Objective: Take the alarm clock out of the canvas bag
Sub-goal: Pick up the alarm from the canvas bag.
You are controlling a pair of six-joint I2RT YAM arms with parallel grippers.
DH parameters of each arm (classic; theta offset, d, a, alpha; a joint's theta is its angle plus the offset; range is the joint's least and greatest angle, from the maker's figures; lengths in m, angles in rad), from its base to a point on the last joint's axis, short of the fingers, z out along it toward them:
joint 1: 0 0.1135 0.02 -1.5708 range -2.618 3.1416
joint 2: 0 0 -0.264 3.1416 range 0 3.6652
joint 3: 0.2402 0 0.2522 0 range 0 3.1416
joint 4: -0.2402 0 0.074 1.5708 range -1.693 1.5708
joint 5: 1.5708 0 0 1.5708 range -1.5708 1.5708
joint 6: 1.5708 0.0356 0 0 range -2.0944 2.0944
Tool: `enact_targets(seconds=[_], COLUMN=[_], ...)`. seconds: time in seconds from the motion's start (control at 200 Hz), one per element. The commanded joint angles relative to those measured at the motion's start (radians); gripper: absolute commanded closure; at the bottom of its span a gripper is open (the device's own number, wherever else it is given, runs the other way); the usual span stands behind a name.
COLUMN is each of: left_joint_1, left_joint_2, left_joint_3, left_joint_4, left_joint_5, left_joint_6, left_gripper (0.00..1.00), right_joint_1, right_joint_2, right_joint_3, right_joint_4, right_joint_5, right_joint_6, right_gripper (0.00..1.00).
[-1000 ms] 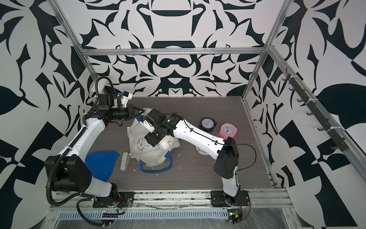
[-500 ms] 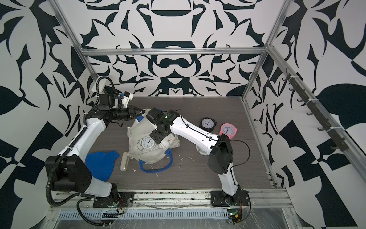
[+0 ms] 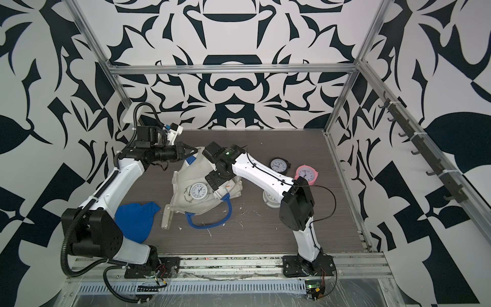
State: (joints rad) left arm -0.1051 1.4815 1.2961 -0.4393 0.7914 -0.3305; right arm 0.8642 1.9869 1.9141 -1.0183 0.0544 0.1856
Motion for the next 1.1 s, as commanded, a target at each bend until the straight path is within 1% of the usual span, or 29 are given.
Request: enact_targets(seconds=[0.0,0.125,0.23,0.405,0.595,0.825,0.9,1.095], left_joint_1=[-0.004,-0.004,-0.004,-0.004,-0.004,-0.003,-0.004,-0.003], left_joint_2=[-0.016,-0.015,-0.012,-0.014,-0.015,-0.016,-0.016,-0.016], left_joint_3=[0.034,0.034,0.037,0.035,0.032,0.033,0.032,0.032], left_joint_4=[0.009,0.010,0.008,0.008,0.010,0.006,0.004,0.001], left_joint_5=[0.029,0.030,0.031,0.029,0.026,0.024,0.024,0.024], left_joint_6=[0.016,0.018,0.016,0.018,0.022,0.028,0.030,0.034], left_gripper=[1.00,1.00,1.00,1.00,1.00,1.00,1.00,1.00], right_joint_1=[-0.024,-0.046,-0.047,-0.049,-0.019,0.006,0.005,-0.041], right_joint_2=[-0.003,0.001,0.007,0.016,0.021,0.033,0.029,0.009], right_joint_3=[-0.039,-0.064,-0.073,-0.082,-0.069,-0.054,-0.053,-0.064], right_joint_4=[0.044,0.076,0.083,0.112,0.152,0.184,0.195,0.155], right_joint_5=[-0.071,-0.131,-0.151,-0.240,-0.331,-0.410,-0.416,-0.341], right_joint_6=[0.030,0.042,0.043,0.041,0.023,-0.007,-0.019,-0.076], right_gripper=[0.04,0.04,0.04,0.03,0.02,0.03,0.03,0.02])
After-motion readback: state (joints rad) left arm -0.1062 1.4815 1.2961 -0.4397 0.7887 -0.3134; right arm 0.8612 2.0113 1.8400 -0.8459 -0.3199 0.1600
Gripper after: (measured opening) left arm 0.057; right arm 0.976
